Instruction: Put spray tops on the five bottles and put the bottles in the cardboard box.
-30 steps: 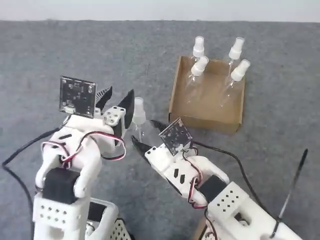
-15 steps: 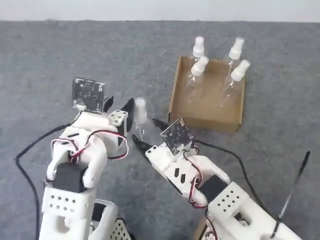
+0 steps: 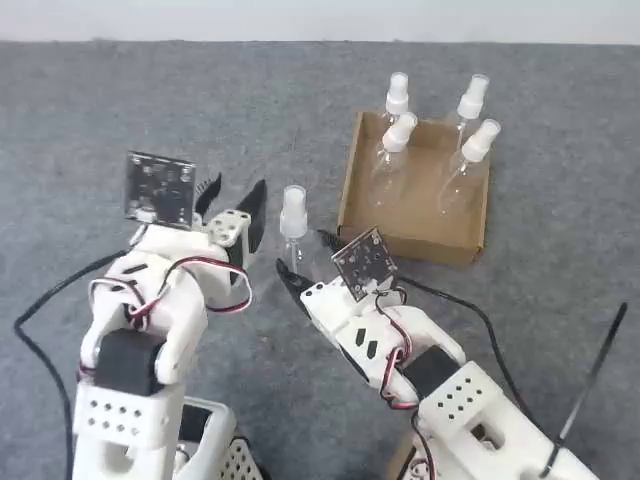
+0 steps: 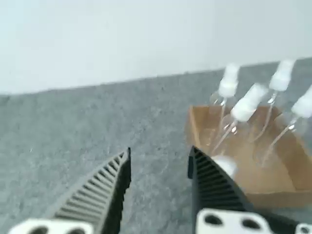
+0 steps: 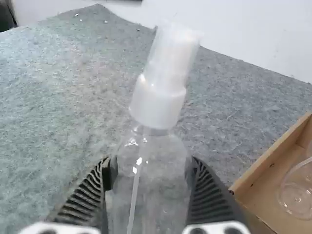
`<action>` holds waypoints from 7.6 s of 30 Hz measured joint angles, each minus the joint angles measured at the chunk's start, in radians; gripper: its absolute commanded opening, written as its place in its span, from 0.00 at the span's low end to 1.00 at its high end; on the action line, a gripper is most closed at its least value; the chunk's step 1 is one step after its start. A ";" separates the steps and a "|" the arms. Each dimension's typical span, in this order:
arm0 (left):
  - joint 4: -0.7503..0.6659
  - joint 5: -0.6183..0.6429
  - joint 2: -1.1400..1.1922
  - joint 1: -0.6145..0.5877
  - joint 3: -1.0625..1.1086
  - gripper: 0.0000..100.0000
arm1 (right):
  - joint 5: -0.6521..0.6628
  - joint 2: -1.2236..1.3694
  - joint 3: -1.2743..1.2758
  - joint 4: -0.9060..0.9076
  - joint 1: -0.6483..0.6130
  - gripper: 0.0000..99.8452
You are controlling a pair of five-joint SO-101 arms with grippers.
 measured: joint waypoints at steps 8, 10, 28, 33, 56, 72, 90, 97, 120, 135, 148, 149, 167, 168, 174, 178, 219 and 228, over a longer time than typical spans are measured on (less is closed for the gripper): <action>-0.071 0.000 0.117 0.126 -0.014 0.19 | 0.000 0.000 0.000 0.000 0.000 0.01; -0.078 0.000 0.140 0.132 -0.014 0.16 | 0.000 0.000 0.000 0.000 0.000 0.01; -0.087 -0.003 -0.028 0.071 0.103 0.17 | 0.000 0.000 0.000 0.000 0.005 0.01; -0.058 -0.003 -0.023 0.038 0.021 0.16 | 0.000 0.000 0.000 0.000 0.005 0.01; -0.052 -0.002 0.094 0.051 0.097 0.15 | 0.000 0.000 0.000 0.000 0.009 0.01; 0.092 -0.005 0.052 -0.081 0.057 0.15 | 0.000 0.000 -0.038 0.094 0.046 0.01; 0.008 -0.077 -0.450 0.187 0.488 0.26 | -0.012 0.275 -0.520 0.232 0.150 0.01; -0.057 -0.081 -0.453 0.192 0.539 0.26 | -0.012 0.298 -0.681 0.505 0.044 0.01; -0.058 -0.083 -0.456 0.189 0.539 0.25 | 0.037 0.206 -0.746 0.700 0.368 0.01; -0.112 -0.083 -0.460 0.034 0.539 0.01 | 0.037 0.319 -0.516 0.325 0.532 0.01; -0.112 -0.083 -0.460 0.028 0.539 0.01 | 0.037 0.554 -0.477 0.081 0.537 0.01; -0.112 -0.083 -0.460 0.028 0.539 0.01 | 0.037 0.563 -0.465 0.063 0.535 0.01; -0.112 -0.083 -0.460 0.028 0.539 0.01 | 0.037 0.674 -0.267 -0.267 0.535 0.01; -0.112 -0.083 -0.460 0.028 0.539 0.01 | 0.037 0.681 -0.267 -0.276 0.537 0.01; -0.112 -0.083 -0.460 0.028 0.539 0.01 | 0.040 0.697 -0.267 -0.293 0.537 0.01; -0.112 -0.083 -0.460 0.028 0.539 0.01 | 0.040 0.697 -0.267 -0.293 0.537 0.01; -0.112 -0.083 -0.460 0.028 0.539 0.01 | 0.040 0.697 -0.244 -0.295 0.535 0.22; -0.112 -0.083 -0.460 0.028 0.539 0.01 | 0.040 0.697 -0.244 -0.295 0.535 0.22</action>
